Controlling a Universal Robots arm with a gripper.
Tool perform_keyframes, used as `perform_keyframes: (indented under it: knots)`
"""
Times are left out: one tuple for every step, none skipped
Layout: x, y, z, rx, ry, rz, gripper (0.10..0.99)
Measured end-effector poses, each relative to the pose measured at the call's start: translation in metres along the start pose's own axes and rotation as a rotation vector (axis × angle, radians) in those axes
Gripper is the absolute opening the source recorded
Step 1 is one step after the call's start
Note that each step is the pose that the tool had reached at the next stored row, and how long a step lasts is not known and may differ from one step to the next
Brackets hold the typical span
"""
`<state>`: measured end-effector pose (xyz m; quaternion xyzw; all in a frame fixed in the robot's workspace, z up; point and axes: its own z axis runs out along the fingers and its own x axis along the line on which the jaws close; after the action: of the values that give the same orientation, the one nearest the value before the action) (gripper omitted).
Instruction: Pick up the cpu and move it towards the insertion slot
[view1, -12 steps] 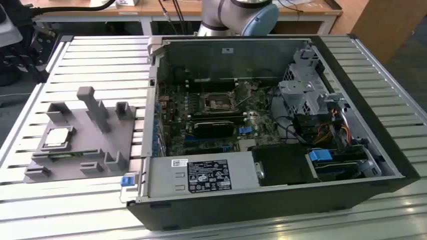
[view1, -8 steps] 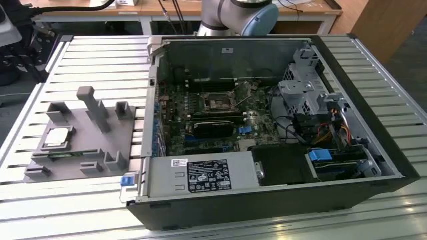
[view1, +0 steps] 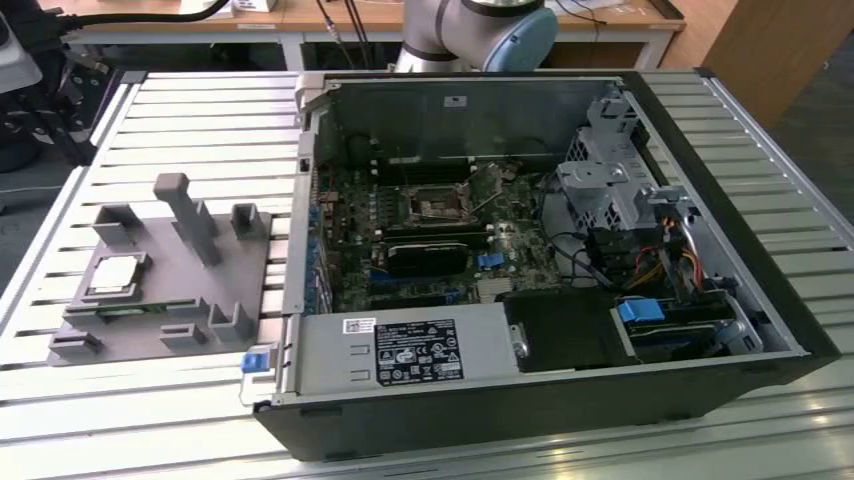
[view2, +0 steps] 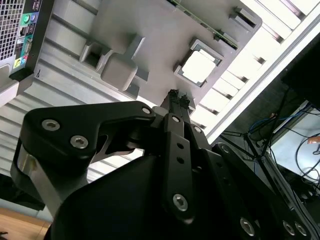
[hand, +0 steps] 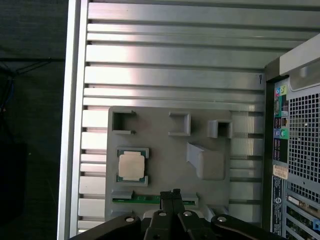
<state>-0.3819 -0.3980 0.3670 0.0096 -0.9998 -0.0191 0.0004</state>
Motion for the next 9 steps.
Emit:
perform_keyframes:
  knots:
    - [0.0001,0.0000,0.0000,0.000,0.0000,0.000,0.106]
    - [0.0002,0.0000,0.0000,0.000,0.0000,0.000,0.106]
    - [0.0003,0.0000,0.0000,0.000,0.0000,0.000,0.106]
    - [0.0008,0.0000,0.0000,0.000,0.0000,0.000,0.106]
    - [0.0012,0.0000,0.0000,0.000,0.0000,0.000,0.106]
    - [0.0014,0.0000,0.0000,0.000,0.0000,0.000,0.106]
    - [0.0015,0.0000,0.0000,0.000,0.0000,0.000,0.106]
    - [0.0018,0.0000,0.0000,0.000,0.0000,0.000,0.106]
    - [0.0021,0.0000,0.0000,0.000,0.0000,0.000,0.106]
